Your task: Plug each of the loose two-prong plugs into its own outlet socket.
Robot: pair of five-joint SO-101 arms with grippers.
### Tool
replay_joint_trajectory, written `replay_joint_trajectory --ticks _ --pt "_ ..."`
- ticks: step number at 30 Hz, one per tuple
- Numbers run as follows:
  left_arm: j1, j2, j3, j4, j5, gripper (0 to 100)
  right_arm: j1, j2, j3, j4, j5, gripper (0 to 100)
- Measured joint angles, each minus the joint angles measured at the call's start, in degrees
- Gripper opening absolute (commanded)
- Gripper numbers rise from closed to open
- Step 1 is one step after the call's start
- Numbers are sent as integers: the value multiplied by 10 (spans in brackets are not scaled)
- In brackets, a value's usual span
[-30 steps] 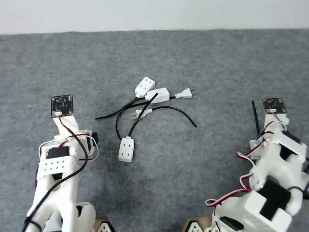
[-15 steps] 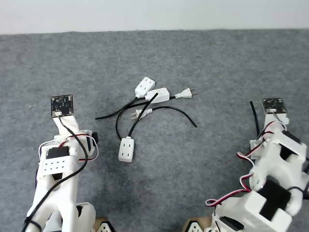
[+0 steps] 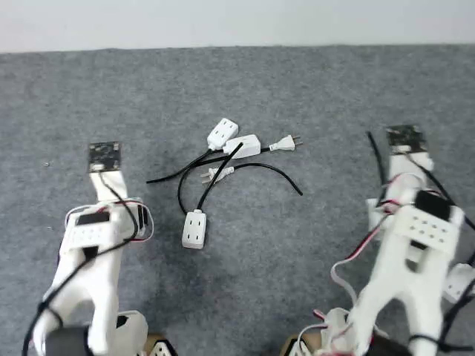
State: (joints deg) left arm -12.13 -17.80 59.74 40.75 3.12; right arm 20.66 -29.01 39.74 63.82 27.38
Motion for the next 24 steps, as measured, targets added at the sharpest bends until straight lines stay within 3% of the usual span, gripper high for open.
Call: replay_joint_trajectory --ticks 6,15,19,24 --pt "18 53 -75 125 -145 15 -158 -108 0 40 -78 8" --pt "81 -28 -7 156 -303 15 -446 -173 0 47 -164 8" --pt "101 -104 44 160 -339 15 -526 -160 0 20 -200 8" --pt "122 -156 74 160 -346 15 -575 -105 0 -13 -227 9"
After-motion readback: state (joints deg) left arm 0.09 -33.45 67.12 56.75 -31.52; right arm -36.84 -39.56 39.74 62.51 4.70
